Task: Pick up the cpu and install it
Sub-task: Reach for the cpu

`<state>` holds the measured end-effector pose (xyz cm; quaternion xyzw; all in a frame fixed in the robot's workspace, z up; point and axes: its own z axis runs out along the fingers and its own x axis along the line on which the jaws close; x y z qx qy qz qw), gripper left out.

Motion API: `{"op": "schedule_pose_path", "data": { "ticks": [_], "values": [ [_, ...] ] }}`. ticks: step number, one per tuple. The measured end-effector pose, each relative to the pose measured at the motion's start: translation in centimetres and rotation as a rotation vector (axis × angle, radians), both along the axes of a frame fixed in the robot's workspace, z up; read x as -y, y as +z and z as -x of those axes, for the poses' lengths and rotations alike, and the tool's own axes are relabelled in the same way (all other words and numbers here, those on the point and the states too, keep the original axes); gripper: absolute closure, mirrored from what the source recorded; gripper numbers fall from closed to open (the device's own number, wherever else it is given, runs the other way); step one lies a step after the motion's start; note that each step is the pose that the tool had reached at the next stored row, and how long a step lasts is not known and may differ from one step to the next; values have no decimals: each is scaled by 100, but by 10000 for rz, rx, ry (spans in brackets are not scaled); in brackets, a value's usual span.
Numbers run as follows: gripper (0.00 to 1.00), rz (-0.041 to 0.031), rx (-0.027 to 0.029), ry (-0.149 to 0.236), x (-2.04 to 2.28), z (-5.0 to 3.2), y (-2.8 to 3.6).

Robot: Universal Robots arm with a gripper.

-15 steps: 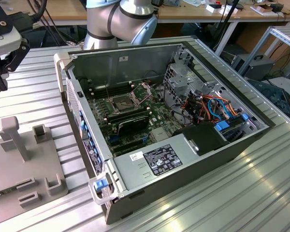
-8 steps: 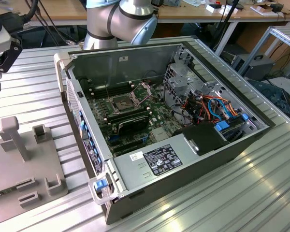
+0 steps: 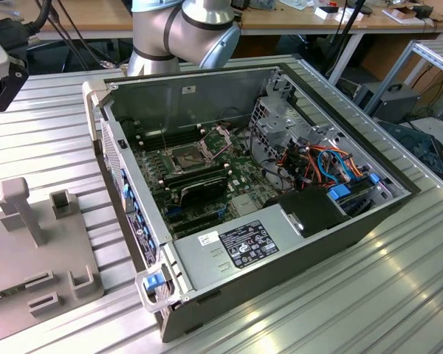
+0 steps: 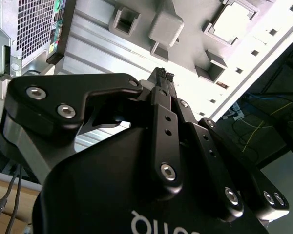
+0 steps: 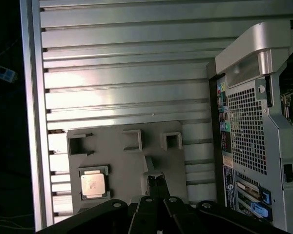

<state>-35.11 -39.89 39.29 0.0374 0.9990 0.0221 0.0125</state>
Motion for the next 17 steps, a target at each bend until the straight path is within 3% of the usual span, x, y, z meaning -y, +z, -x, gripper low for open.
{"op": "schedule_pose_path", "data": {
  "ticks": [9,17],
  "values": [
    [89,0,-1,0,0,20,0],
    [89,0,0,0,0,84,-2]
  ]
}}
